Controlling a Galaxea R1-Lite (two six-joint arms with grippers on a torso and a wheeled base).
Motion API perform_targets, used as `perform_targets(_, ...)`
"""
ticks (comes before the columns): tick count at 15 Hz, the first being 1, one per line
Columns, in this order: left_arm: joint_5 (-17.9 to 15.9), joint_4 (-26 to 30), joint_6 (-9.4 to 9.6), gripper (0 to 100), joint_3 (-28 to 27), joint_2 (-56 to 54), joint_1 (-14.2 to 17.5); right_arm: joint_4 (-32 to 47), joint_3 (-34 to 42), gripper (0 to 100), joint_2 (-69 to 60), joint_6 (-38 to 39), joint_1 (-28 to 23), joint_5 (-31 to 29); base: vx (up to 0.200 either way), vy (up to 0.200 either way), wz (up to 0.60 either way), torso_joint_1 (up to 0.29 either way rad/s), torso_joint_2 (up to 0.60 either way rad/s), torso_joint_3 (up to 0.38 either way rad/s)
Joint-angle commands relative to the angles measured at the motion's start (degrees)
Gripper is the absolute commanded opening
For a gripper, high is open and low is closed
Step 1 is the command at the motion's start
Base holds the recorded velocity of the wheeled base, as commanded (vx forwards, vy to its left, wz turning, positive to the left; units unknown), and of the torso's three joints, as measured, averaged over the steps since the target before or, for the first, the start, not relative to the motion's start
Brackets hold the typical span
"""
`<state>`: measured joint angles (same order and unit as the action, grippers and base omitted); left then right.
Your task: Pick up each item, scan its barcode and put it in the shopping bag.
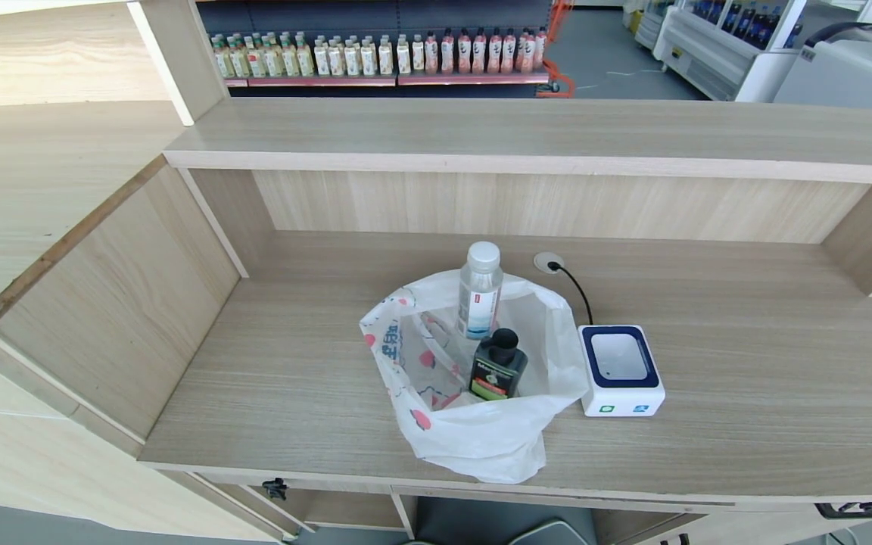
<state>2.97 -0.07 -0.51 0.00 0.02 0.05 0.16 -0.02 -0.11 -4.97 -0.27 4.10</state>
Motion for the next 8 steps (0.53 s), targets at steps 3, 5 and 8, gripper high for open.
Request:
perform_targets(3, 0.01, -0.01, -0.02, 100, 0.0, -0.02, 0.04, 0.19, 0.02, 100, 0.11, -0.04, 0.0, 0.03, 0.0, 0.0, 0.0, 0.0, 0.0, 0.0)
perform_targets(5, 0.01, -0.01, -0.02, 100, 0.0, -0.02, 0.04, 0.19, 0.02, 100, 0.11, -0.04, 0.0, 0.03, 0.0, 0.0, 0.0, 0.0, 0.0, 0.0)
perform_targets(8, 0.01, -0.01, -0.02, 100, 0.0, -0.02, 0.04, 0.19, 0.02, 100, 0.11, -0.04, 0.0, -0.23, 0.0, 0.0, 0.0, 0.0, 0.0, 0.0)
